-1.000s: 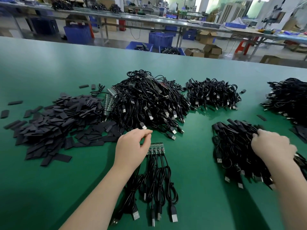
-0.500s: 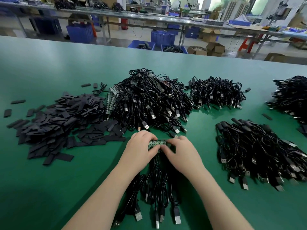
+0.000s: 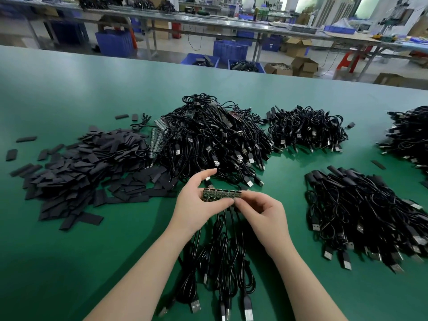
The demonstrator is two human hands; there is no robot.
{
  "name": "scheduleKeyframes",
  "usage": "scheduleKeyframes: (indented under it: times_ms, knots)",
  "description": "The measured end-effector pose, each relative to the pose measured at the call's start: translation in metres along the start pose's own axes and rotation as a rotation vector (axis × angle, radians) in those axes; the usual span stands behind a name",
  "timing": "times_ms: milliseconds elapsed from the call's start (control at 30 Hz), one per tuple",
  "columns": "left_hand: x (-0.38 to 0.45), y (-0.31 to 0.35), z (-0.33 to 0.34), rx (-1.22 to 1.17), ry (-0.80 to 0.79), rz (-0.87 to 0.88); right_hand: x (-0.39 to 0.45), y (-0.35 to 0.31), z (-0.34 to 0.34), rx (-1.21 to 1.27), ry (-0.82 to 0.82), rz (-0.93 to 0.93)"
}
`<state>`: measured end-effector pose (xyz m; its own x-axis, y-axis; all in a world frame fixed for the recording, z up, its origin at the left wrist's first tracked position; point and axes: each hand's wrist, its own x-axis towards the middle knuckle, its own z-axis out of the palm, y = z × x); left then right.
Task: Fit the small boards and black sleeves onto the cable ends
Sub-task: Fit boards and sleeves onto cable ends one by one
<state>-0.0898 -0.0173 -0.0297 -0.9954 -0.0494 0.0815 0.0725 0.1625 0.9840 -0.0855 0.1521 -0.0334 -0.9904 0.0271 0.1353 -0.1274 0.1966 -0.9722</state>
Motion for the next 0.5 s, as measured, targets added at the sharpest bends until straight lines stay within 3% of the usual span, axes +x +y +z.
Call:
scheduleKeyframes:
  times_ms: [100, 500]
  knots:
    - [-0.0003, 0.0017, 0.0003, 0.087, 0.030, 0.040, -0.0003, -0.0014, 0.0034, 0.002, 0.023, 0.002]
    - [-0.0029, 0.0030, 0.0039, 0.057, -0.016, 0.043, -0.0006, -0.0025, 0.0042, -0.007, 0.050, 0.007]
